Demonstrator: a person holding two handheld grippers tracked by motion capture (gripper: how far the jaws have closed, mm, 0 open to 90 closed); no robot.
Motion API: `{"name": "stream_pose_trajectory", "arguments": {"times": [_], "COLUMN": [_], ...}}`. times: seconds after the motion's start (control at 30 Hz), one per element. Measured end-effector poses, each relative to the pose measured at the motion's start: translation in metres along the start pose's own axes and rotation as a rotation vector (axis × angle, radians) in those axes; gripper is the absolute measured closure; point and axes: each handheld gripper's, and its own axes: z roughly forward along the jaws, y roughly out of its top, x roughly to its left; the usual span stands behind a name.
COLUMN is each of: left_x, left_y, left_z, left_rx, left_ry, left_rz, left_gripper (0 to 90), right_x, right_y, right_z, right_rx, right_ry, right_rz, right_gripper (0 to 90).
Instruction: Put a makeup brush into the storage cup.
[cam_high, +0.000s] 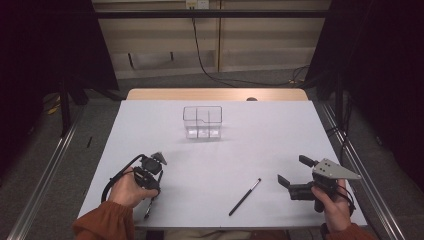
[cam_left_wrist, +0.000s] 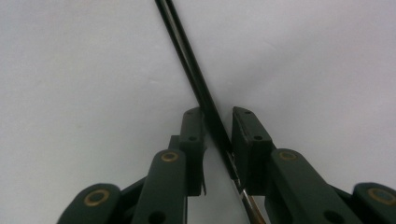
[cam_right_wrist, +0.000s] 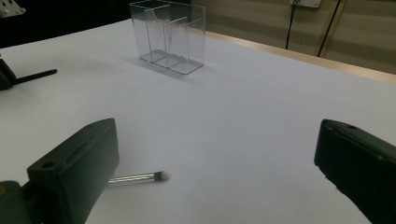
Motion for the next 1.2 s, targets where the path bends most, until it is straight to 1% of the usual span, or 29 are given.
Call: {"name": "stream_pose_trajectory", "arguments": {"times": [0.07, 0.1, 0.23, 0.33, 0.4, 0.5, 0.57, 0.67, 0.7, 0.77, 0.8, 0.87, 0.93, 1.0, 1.03, 1.1, 1.2], "left_x": [0.0, 0.0, 0.002, 0.0, -0.001, 0.001, 0.005, 0.008, 0.009, 0.01, 0.011, 0.012, 0.012, 0.012, 0.013, 0.014, 0.018], "left_y": [0.0, 0.0, -0.001, 0.0, 0.0, -0.003, -0.005, -0.008, -0.009, -0.01, -0.011, -0.012, -0.013, -0.014, -0.015, -0.015, -0.017], "left_z": [0.0, 0.0, 0.0, 0.0, 0.0, 0.0, -0.002, -0.003, -0.003, -0.004, -0.004, -0.005, -0.005, -0.005, -0.005, -0.006, -0.009], "left_rx": [0.0, -0.002, -0.005, -0.005, -0.004, -0.023, -0.04, -0.063, -0.069, -0.077, -0.089, -0.092, -0.102, -0.106, -0.124, -0.13, -0.163], "left_ry": [0.0, 0.002, 0.004, 0.015, 0.03, 0.012, -0.018, -0.041, -0.045, -0.051, -0.056, -0.063, -0.07, -0.071, -0.078, -0.083, -0.103], "left_rz": [0.004, 0.006, 0.018, 0.019, 0.029, 0.025, 0.016, 0.013, 0.008, 0.011, 0.003, 0.002, -0.014, -0.016, -0.022, -0.024, -0.037], "left_gripper": [76.4, 78.6, 81.8, 83.8, 84.6, 84.8, 84.9, 84.9, 84.9, 84.9, 84.9, 84.9, 84.8, 84.8, 84.8, 84.8, 84.9], "right_x": [0.0, 0.0, 0.0, 0.0, 0.0, 0.0, 0.0, 0.0, 0.0, 0.0, 0.0, 0.0, -0.001, 0.0, 0.0, 0.0, 0.0], "right_y": [0.0, 0.0, 0.0, 0.0, 0.0, 0.0, 0.0, 0.0, 0.0, 0.0, 0.0, 0.0, 0.0, 0.0, 0.0, 0.0, 0.0], "right_z": [0.0, 0.0, 0.0, 0.0, 0.0, 0.0, 0.0, 0.001, 0.001, 0.001, 0.001, 0.001, 0.001, 0.001, 0.001, 0.001, 0.001], "right_rx": [0.0, 0.0, 0.001, 0.001, 0.002, 0.002, 0.004, 0.004, 0.005, 0.005, 0.003, 0.003, 0.002, 0.004, 0.003, 0.004, 0.002], "right_ry": [0.0, 0.001, 0.0, 0.0, 0.001, 0.001, 0.0, 0.0, -0.001, -0.001, -0.001, -0.001, -0.003, -0.002, -0.002, -0.002, -0.002], "right_rz": [0.0, 0.0, 0.0, 0.0, -0.001, 0.0, 0.001, 0.003, 0.004, 0.005, 0.004, 0.004, 0.004, 0.004, 0.004, 0.004, 0.004], "right_gripper": [0.0, 0.0, 0.0, 0.0, 0.0, 0.0, 0.0, 0.0, 0.0, 0.0, 0.0, 0.0, 0.0, 0.0, 0.0, 0.0, 0.0]}}
